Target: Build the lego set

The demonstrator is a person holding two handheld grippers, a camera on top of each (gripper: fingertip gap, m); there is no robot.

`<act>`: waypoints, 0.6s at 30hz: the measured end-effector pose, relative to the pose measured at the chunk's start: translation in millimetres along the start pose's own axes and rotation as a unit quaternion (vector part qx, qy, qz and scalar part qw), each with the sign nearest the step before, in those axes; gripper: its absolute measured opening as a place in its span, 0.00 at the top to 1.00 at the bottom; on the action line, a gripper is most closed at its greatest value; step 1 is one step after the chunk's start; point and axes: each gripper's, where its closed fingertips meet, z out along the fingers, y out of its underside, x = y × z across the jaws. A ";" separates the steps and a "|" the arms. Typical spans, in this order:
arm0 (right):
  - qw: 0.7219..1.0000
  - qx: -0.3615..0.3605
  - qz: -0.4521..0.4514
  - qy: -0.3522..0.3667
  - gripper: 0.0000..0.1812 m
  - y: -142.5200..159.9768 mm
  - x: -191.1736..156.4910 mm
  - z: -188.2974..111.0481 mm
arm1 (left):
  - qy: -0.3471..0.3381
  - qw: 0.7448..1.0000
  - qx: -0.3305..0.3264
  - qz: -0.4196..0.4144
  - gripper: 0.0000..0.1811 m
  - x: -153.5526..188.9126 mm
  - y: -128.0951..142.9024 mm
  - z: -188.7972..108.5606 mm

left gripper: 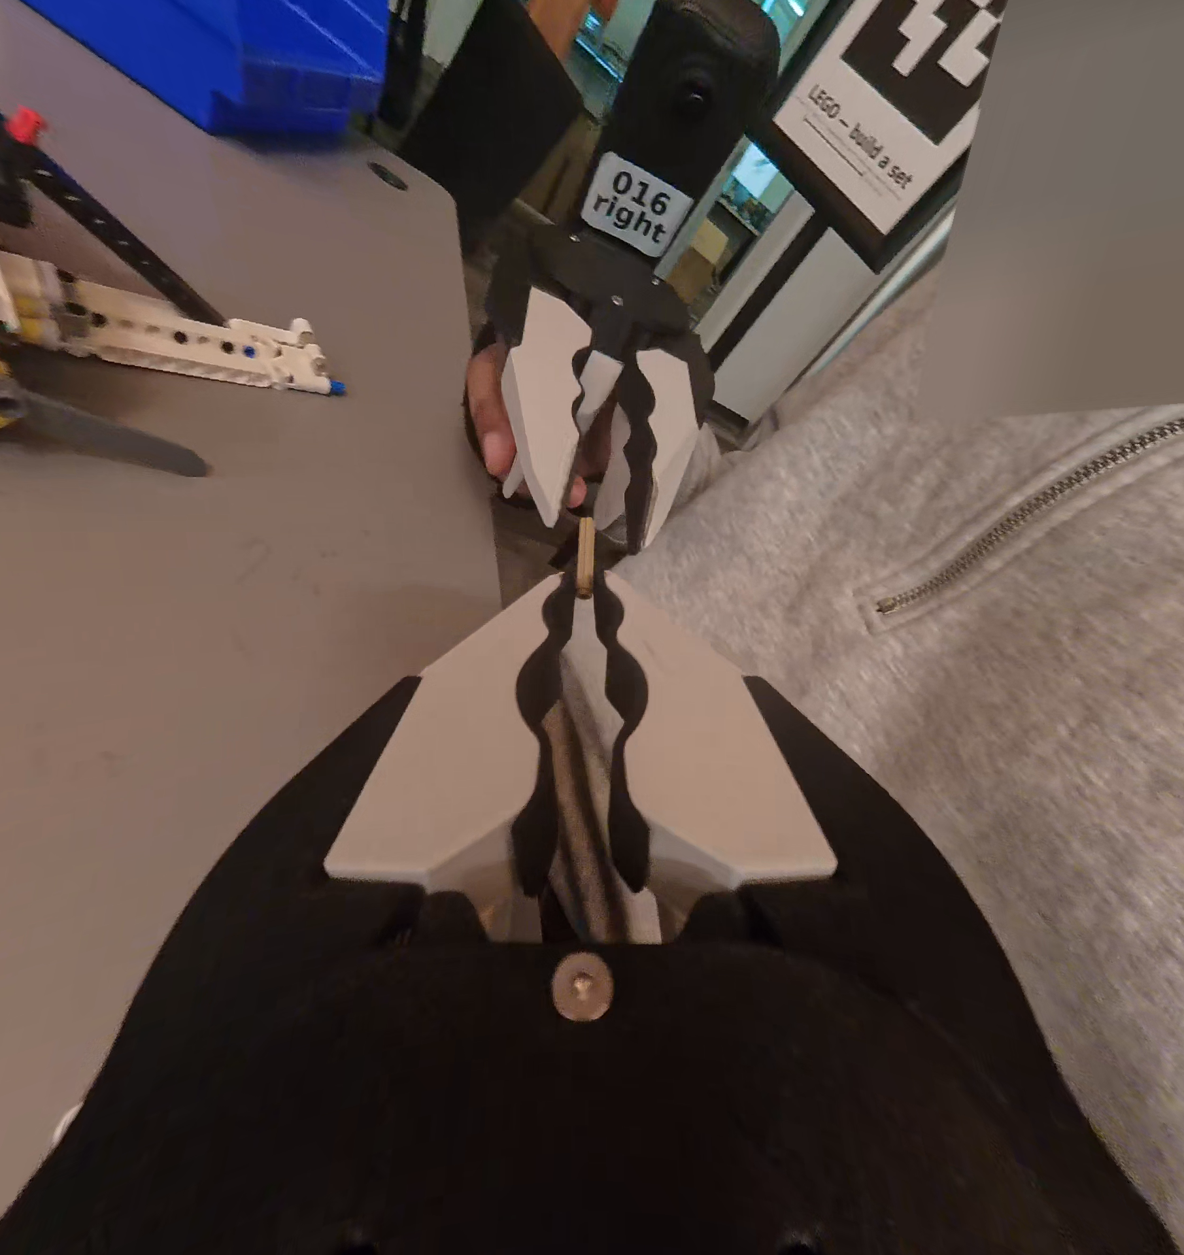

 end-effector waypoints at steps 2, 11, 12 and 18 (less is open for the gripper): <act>1.000 0.001 -0.013 -0.008 0.90 -0.7 -4.5 2.3 | 0.010 1.000 -0.008 -0.002 0.99 2.2 2.7 3.6; 1.000 -0.015 -0.016 -0.019 0.95 5.7 -8.5 3.5 | 0.022 1.000 -0.013 -0.002 0.99 5.8 3.6 2.4; 1.000 -0.013 -0.014 -0.020 0.95 5.1 -8.3 2.9 | 0.023 1.000 -0.011 -0.002 0.99 6.4 3.1 1.7; 1.000 -0.014 -0.021 -0.012 0.98 5.9 -7.9 3.9 | 0.019 1.000 -0.021 -0.004 0.99 7.1 5.5 1.6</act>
